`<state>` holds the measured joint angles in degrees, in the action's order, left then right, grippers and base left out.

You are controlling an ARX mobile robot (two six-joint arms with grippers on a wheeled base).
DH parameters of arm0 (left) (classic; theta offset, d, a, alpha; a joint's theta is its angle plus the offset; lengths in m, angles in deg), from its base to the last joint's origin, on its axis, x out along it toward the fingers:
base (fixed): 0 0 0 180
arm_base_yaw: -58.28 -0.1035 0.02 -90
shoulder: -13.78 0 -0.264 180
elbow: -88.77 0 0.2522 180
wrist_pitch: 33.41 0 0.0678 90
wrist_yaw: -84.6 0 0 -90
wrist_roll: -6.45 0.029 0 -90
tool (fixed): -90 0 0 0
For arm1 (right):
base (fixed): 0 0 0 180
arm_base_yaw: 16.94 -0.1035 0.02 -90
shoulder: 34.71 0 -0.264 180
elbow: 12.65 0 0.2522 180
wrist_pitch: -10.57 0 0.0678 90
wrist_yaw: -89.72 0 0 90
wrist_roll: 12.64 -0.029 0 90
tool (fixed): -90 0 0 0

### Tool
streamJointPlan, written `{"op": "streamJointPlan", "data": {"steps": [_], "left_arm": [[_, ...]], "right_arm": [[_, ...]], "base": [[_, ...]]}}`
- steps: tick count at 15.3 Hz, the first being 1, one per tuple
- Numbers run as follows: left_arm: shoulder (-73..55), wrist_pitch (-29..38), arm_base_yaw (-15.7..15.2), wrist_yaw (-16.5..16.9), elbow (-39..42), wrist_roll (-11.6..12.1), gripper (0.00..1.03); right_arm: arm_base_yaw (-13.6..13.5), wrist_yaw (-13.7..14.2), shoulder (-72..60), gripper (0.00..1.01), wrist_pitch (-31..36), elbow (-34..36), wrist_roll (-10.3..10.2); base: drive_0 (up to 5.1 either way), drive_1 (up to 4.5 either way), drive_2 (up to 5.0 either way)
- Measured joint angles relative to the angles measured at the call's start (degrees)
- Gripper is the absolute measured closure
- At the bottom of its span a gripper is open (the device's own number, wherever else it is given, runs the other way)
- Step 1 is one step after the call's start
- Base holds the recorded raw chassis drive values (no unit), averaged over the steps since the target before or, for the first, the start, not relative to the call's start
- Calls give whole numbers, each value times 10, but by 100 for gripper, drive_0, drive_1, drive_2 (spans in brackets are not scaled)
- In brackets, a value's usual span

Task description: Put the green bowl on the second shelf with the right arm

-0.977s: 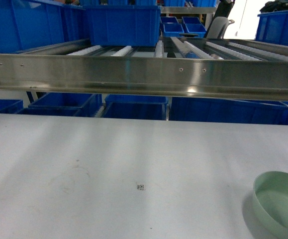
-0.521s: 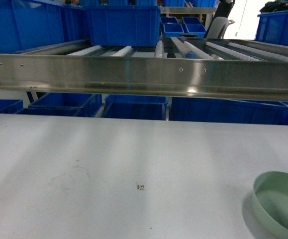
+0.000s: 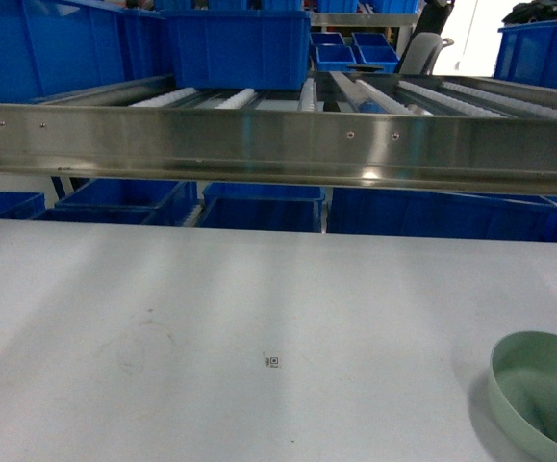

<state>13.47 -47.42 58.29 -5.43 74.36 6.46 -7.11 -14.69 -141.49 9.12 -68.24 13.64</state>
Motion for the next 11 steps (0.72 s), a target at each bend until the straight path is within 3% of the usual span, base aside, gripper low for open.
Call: {"op": "streamJointPlan", "data": {"steps": [10, 11], "left_arm": [[0, 0, 0, 0, 0, 0, 5], [0, 0, 0, 0, 0, 0, 5]], "right_arm": [[-5, 5, -27, 3, 40, 34, 4], [-6, 4, -28, 8, 41, 37, 3]], "base": [[0, 0, 0], [0, 0, 0]]}}
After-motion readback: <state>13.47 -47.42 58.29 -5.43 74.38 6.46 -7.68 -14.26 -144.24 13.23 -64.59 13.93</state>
